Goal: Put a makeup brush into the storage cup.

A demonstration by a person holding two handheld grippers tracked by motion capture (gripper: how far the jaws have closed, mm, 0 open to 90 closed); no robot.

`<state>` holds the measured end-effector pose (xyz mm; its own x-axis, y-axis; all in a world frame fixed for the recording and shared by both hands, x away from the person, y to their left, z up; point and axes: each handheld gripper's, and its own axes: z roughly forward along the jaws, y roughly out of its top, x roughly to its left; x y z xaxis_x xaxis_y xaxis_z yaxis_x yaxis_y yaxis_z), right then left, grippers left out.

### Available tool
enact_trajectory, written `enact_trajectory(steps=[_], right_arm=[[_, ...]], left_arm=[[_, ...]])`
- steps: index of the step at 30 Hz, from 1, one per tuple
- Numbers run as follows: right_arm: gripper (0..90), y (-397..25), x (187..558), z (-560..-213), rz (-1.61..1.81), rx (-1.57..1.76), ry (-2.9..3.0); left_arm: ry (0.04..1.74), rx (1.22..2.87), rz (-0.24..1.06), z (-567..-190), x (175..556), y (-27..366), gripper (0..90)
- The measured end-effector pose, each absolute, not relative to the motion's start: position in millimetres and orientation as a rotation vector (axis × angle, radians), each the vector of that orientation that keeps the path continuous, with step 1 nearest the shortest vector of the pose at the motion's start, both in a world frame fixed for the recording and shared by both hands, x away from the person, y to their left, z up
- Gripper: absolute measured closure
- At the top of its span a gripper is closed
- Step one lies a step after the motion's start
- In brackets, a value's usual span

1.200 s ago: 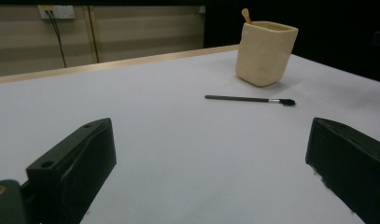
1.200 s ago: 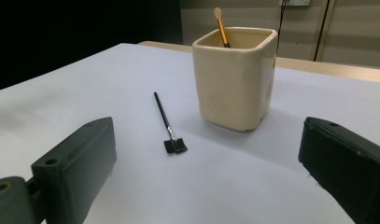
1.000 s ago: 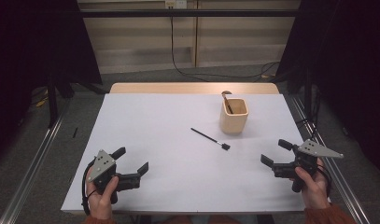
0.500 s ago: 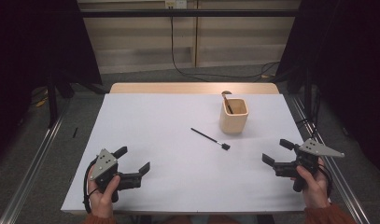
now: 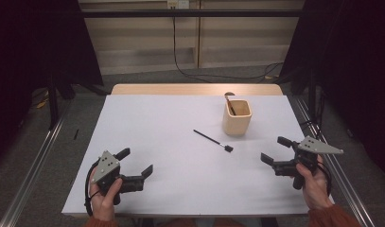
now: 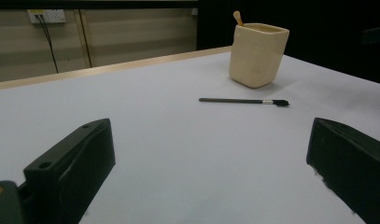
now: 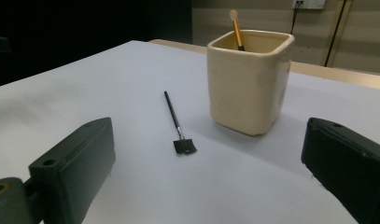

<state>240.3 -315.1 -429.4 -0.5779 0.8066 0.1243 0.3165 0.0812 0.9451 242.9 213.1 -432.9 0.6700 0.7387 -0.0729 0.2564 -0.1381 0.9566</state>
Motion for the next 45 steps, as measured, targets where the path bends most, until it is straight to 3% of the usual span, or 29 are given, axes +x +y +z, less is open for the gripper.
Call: enact_trajectory(steps=[45], right_arm=[[0.9,-231,330,-391,1.645,0.822,2.189]], left_arm=[[0.801,1.710,0.511,-433,246,214,1.4]])
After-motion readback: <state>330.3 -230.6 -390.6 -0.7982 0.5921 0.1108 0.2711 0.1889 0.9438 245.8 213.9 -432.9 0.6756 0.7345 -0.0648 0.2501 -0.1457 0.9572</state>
